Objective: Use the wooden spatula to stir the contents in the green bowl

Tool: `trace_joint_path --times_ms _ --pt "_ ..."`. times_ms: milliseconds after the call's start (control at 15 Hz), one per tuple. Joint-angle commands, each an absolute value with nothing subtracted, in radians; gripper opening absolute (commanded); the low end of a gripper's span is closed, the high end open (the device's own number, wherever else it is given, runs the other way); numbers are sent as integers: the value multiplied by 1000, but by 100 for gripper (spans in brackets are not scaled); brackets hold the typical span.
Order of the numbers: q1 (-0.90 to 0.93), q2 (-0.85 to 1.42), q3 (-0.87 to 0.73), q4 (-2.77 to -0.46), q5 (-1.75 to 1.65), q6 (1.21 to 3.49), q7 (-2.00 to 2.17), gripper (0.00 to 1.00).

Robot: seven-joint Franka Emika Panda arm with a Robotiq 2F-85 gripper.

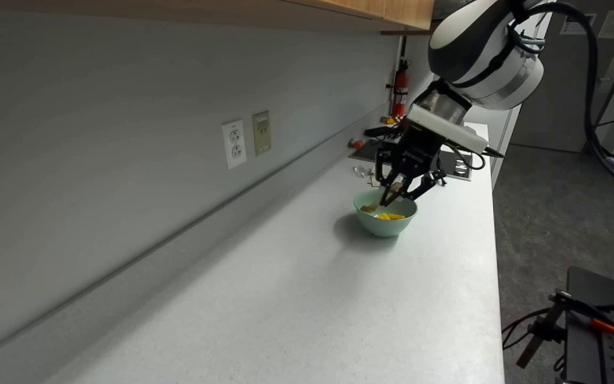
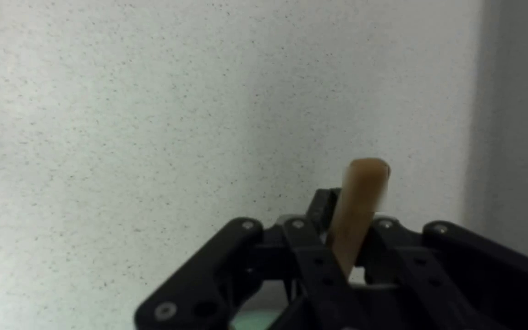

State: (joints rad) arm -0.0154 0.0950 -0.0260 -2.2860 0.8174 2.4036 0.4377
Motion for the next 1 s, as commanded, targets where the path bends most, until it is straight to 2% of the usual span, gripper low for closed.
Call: trace_joint_path --times_ms 0,467,933 --pt "-15 49 -16 -2292 857 2368 428 2" --pt "-33 68 -40 -2276 831 2220 507 2" --pt "-17 80 -54 -2293 707 2366 601 2"
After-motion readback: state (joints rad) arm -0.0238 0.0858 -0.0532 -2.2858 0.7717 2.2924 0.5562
